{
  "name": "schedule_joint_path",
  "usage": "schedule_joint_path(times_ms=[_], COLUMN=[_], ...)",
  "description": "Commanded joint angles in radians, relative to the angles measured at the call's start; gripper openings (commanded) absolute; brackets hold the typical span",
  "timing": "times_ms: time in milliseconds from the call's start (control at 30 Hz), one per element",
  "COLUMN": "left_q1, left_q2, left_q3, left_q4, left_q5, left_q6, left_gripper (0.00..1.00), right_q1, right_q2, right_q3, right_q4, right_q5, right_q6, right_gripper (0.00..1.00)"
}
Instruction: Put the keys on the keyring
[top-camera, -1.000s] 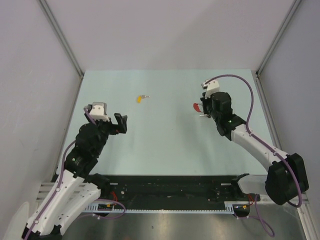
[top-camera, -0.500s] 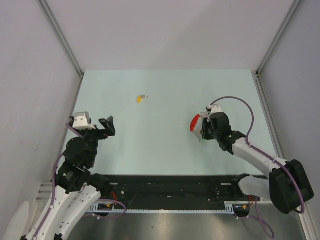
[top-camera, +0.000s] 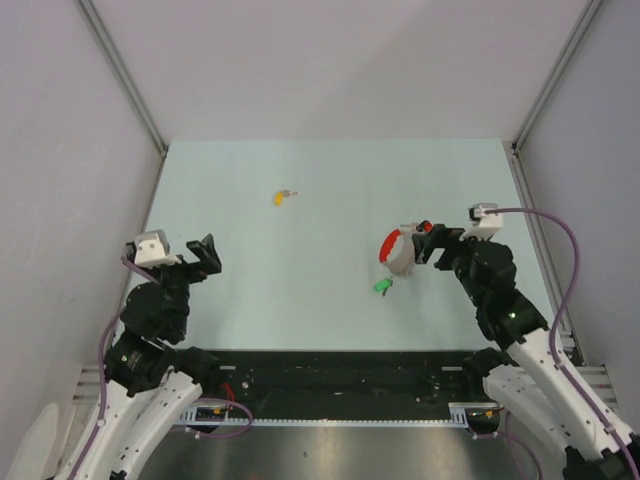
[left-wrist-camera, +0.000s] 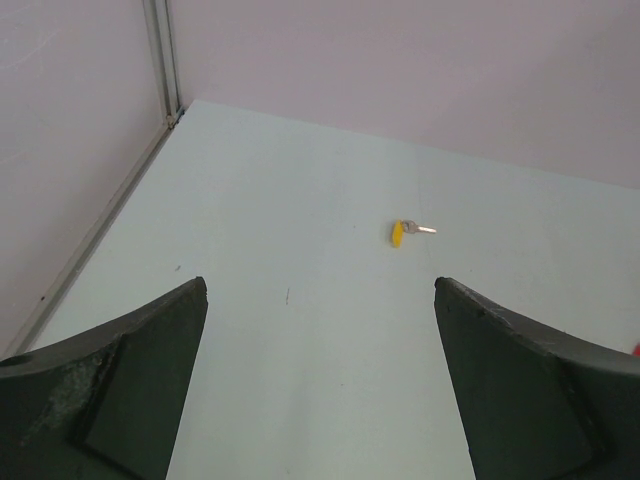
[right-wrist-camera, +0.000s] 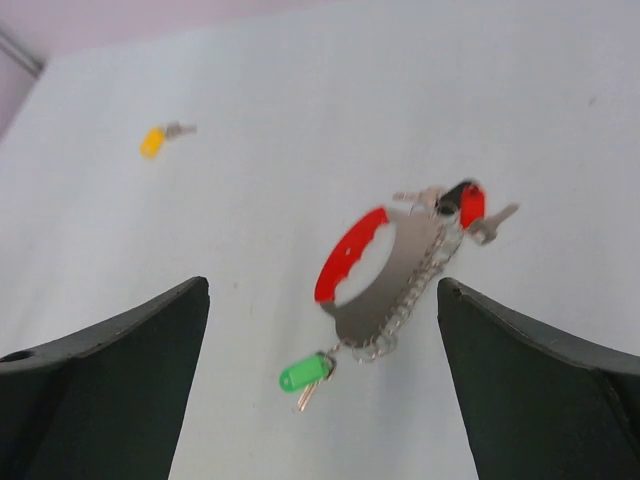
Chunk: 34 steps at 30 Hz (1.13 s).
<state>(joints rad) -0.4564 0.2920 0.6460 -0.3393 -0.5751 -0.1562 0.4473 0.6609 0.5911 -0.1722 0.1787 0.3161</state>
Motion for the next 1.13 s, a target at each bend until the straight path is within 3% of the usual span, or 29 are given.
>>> schedule_joint_path(times_ms=[0,267,500,867,1100], left_q1=[0.012,0.016,0.018,0.033,0.071], left_q2=[-0.028,-0.083,-0.123,-0.114,-0.097], left_q3=[0.007,-0.011,-0.026,-0.037,-0.037], left_q4=[0.022,0.04,0.06,0.085,0.097], left_q5=[-0.066,-0.077,-0.092,-0.065,0.009], left_q6=[-0.019,-0.016,-0.016,-0.022,-0.029], left_gripper=[1.0,1.0,1.0,1.0,1.0], right_q1=[-0.006,-0.009,-0.007,-0.007,-0.094], right_q2=[-0.124,-0.352,-0.448,-0.488,-0.504], right_q3=[0.064,0.073,0.092,0.076,0.061], right_q4=[-0.038,-0.049,-0.104,-0.175,-0.151], right_q5=[0.154,0.315,0.387,0.398,0.32], right_q6=[-0.051,-0.178,-0.251,-0.285,-0.266], right_gripper=[1.0,1.0,1.0,1.0,1.0])
